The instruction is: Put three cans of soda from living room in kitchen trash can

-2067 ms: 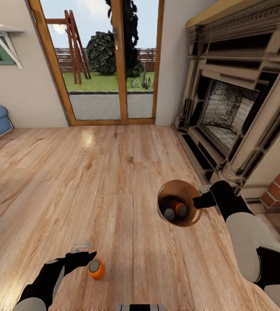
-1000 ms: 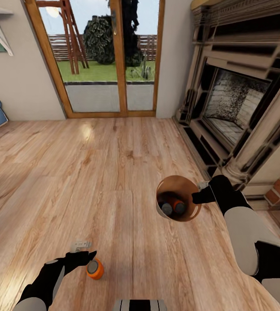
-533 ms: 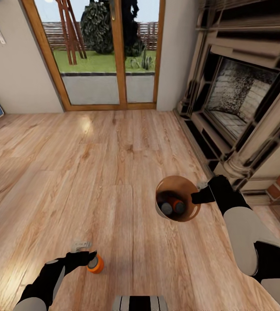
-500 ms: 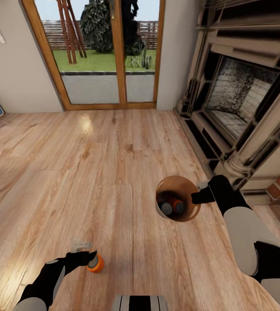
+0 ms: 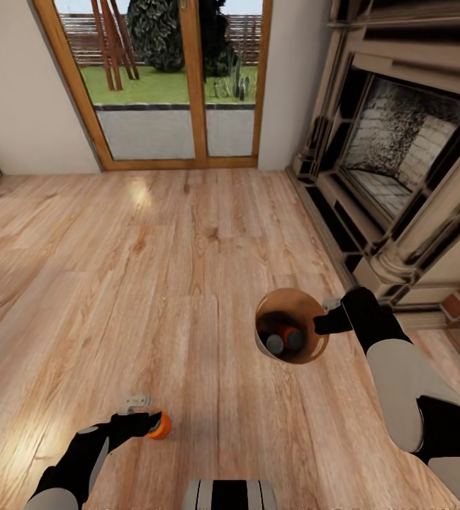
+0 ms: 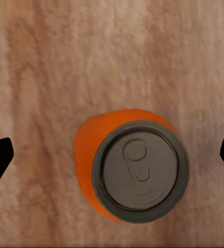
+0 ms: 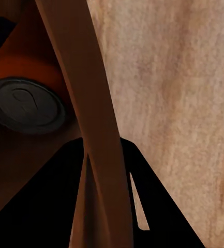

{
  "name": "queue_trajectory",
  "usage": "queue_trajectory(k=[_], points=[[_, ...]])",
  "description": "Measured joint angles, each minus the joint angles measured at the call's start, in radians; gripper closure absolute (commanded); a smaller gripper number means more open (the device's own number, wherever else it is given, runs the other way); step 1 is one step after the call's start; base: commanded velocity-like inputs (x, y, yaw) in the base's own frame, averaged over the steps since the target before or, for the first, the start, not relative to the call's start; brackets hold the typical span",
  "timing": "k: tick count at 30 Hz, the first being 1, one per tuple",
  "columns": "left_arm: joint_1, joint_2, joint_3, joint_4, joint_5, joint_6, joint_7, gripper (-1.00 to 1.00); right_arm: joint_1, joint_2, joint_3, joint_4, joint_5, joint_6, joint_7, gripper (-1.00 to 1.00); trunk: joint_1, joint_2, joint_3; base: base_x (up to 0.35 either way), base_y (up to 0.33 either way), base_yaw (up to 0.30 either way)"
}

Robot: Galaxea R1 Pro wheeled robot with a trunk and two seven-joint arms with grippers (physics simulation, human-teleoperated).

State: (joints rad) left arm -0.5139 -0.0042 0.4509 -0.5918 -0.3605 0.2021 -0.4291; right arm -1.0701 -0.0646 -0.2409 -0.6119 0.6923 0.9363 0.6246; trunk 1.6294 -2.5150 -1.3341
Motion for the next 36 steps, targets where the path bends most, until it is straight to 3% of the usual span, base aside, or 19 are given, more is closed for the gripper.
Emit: queue_trajectory(k=[8,26,36], points=[[0.000,0.000,-0.008,0.023,0.001,-0.012,0.000,-1.00,0.000,0.001,0.000,0.000,-0.001,0.000,0.000,1.00,0.004,-0.002,-0.031,0.000,0.000,0.000],[0.000,0.000,-0.011,0.026,0.002,-0.022,0.001,-1.00,0.000,0.003,0.001,0.001,0.000,0.000,0.000,1.00,0.003,-0.002,-0.031,0.051,0.000,0.000],[0.000,0.000,-0.011,0.026,0.002,-0.022,0.001,-1.00,0.000,0.006,0.001,0.002,-0.001,0.000,0.000,1.00,0.008,-0.004,-0.066,0.002,0.000,0.000]])
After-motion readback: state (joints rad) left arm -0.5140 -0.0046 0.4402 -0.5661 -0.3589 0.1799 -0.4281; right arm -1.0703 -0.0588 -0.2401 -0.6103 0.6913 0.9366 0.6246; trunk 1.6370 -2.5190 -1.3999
